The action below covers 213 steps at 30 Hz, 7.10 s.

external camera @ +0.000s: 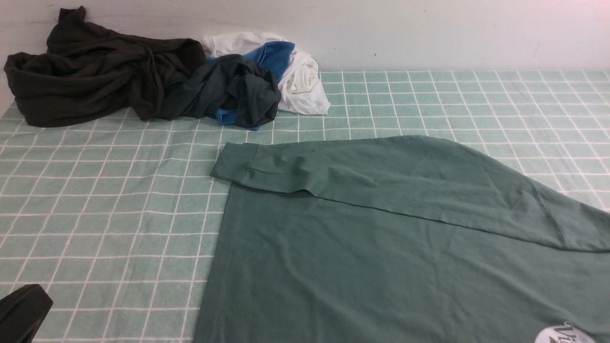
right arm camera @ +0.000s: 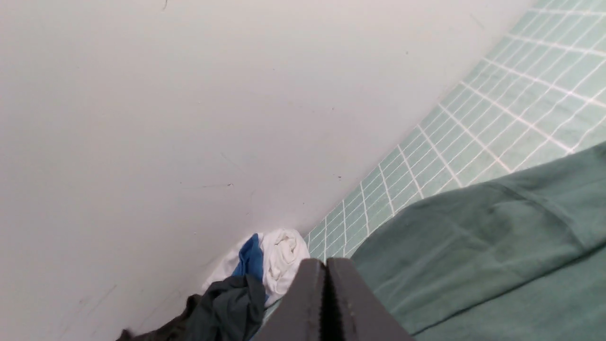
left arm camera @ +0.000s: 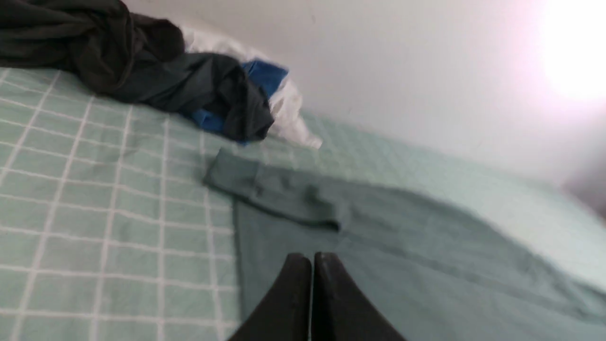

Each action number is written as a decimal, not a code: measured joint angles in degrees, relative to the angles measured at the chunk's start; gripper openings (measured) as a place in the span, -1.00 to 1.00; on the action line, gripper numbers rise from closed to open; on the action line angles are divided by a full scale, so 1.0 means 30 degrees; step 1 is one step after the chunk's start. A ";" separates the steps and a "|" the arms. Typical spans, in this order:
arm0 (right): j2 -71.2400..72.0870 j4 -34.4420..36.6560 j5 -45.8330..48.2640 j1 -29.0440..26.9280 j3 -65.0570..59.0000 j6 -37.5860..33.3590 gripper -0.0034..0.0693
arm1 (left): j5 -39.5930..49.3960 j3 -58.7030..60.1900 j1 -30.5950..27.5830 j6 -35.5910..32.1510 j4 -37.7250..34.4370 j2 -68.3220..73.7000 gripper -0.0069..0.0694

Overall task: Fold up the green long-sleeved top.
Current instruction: Use the left arm to clamp the cuff closest to it, then use the left arm to drag and place the cuff at the centered position on the left edge of the fabric, then use the left arm to clamp the cuff farthest from it, then use the left arm to drag and drop the cuff onto the cuff closest to the left arm, then use both arms simultaneously to clamp the lower edge of the clothing fabric

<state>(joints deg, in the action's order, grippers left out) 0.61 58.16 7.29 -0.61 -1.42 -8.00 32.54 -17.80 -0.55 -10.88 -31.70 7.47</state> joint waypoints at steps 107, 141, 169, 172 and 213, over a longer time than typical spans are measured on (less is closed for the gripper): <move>-1.7899 -2.2547 1.6302 0.6274 1.5394 0.5518 -0.94 | 0.6984 -2.9107 0.4353 0.2654 1.0565 3.9491 0.44; -1.9820 -2.2970 1.6779 0.6256 1.5413 0.5108 -0.94 | 1.2367 -3.4943 0.7425 0.1994 0.6793 3.7739 -0.74; -1.5602 -2.2588 1.7486 0.6257 1.5413 0.5028 -0.94 | 0.4001 -1.1767 0.7174 0.4749 0.5590 2.7192 -0.68; -1.5896 -2.2159 1.7468 0.6257 1.5413 0.4638 -0.94 | 0.4018 -1.1767 0.7174 0.4034 0.5388 2.7237 -0.54; -1.5896 -1.7789 2.1442 0.7579 1.5413 0.0028 -0.94 | 0.6070 -0.7961 1.8458 -0.2431 1.1887 2.8383 -0.01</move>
<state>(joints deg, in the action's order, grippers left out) -47.08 4.79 71.62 22.13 44.82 -7.92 50.75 -41.68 54.83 -18.17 3.97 92.62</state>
